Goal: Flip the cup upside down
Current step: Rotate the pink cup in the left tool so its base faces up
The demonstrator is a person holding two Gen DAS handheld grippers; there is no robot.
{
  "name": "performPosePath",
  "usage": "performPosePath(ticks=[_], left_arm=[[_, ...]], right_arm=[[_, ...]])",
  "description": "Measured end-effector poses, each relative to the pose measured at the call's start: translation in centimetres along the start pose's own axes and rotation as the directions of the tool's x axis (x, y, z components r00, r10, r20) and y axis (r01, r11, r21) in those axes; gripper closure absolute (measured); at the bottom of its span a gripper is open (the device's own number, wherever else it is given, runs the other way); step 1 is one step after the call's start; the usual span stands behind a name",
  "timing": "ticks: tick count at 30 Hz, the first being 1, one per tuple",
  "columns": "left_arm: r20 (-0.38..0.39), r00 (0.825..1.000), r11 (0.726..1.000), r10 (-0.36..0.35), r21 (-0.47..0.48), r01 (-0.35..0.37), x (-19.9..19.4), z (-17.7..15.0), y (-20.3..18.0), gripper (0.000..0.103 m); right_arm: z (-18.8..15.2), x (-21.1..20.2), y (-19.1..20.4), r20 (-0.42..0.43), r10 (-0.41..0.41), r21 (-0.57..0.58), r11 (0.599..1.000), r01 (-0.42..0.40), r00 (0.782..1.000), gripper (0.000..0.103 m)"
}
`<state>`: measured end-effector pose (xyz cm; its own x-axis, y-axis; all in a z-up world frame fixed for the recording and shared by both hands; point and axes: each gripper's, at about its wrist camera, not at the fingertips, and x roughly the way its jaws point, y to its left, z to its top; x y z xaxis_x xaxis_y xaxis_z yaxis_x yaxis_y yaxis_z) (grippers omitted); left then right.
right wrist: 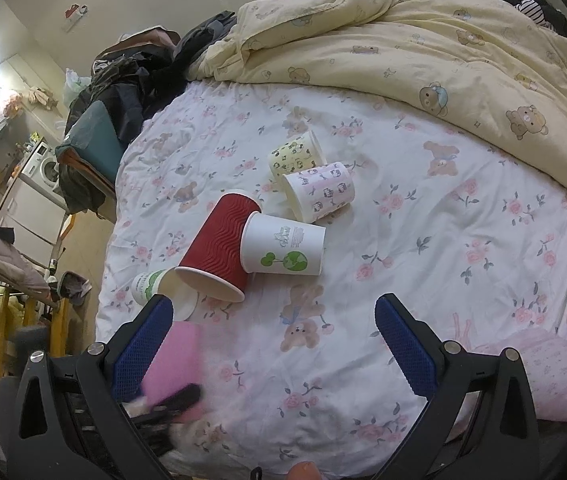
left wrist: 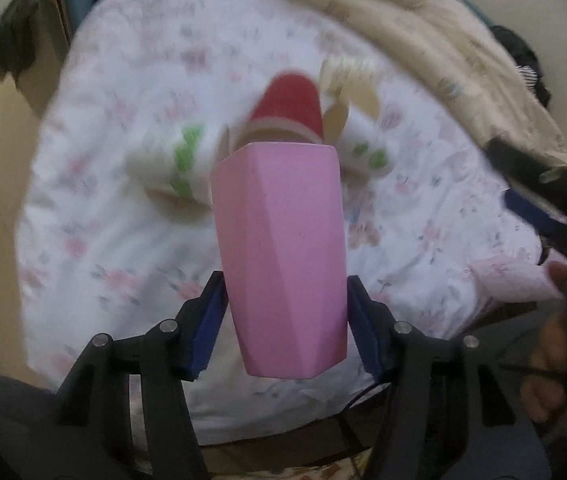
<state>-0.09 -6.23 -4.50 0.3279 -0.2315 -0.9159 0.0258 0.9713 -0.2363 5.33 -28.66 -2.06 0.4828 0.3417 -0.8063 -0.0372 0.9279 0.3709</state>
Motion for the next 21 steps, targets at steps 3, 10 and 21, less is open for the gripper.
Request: performPosePath(ticks=[3, 10, 21], left_arm=[[0.047, 0.999, 1.000, -0.013, 0.010, 0.013, -2.8, 0.6, 1.4, 0.048], [0.083, 0.996, 0.999, -0.032, 0.007, 0.032, -3.5, 1.5, 3.3, 0.048], [0.023, 0.997, 0.996, -0.080, 0.043, 0.079, -0.7, 0.2, 3.4, 0.048]], right_arm=[[-0.2, 0.3, 0.7, -0.007, 0.017, -0.021, 1.000, -0.017, 1.000, 0.000], [-0.4, 1.1, 1.9, -0.021, 0.021, -0.053, 0.998, -0.022, 1.000, 0.000], [-0.6, 2.8, 3.2, -0.074, 0.079, -0.089, 0.992, -0.086, 0.994, 0.000]])
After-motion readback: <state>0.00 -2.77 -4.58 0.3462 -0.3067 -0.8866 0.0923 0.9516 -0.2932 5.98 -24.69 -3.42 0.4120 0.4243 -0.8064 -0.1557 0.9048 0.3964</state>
